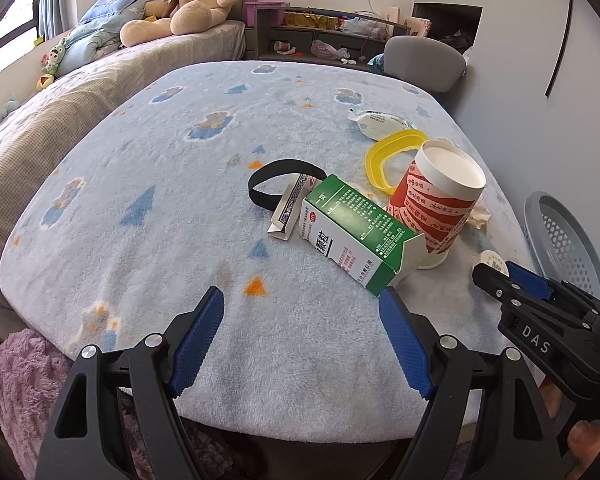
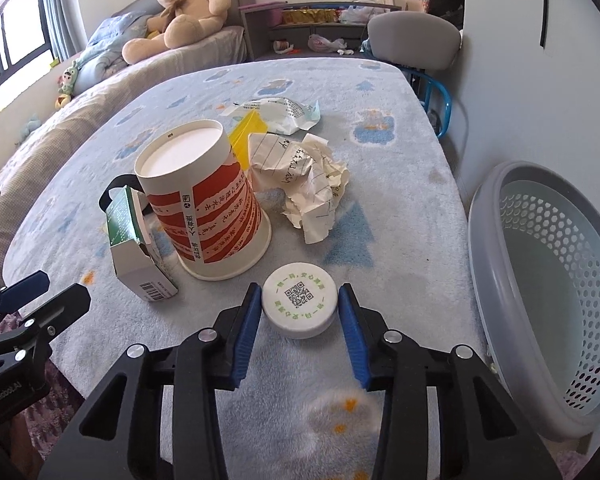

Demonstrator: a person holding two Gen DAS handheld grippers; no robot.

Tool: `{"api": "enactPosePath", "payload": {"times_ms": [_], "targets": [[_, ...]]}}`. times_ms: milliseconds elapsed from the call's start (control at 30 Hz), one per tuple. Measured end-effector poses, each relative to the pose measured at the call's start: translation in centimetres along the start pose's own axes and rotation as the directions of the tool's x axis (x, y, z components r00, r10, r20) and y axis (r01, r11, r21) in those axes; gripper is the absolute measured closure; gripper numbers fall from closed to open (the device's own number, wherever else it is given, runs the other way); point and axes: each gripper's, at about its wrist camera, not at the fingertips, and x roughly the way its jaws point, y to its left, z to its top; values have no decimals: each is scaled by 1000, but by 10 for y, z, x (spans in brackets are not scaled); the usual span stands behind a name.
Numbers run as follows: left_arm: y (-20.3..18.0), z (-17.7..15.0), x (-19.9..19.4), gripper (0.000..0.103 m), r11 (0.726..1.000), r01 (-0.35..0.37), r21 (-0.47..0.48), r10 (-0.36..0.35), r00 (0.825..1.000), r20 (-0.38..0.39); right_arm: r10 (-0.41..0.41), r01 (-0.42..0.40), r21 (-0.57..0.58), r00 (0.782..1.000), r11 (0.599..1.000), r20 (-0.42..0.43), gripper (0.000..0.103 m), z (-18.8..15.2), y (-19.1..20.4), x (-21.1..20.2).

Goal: Collect trash
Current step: 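Grasp the white round cap with the right gripper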

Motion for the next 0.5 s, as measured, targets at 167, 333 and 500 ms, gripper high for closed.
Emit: {"api": "enactPosePath", "payload": {"times_ms": [167, 333, 500], "targets": [[-11, 4, 1, 27, 999, 42, -5, -42, 999, 10, 7, -8, 59, 1000, 998, 11, 64, -11, -17, -17], [-31, 9, 7, 27, 997, 76, 8, -76, 997, 26, 8, -11, 106, 1000, 994, 23, 64, -20, -31, -31], [-43, 16, 19, 27, 997, 71, -3, -71, 997, 28, 7, -10, 136, 1000, 991, 28, 64, -27, -41, -40]]}}
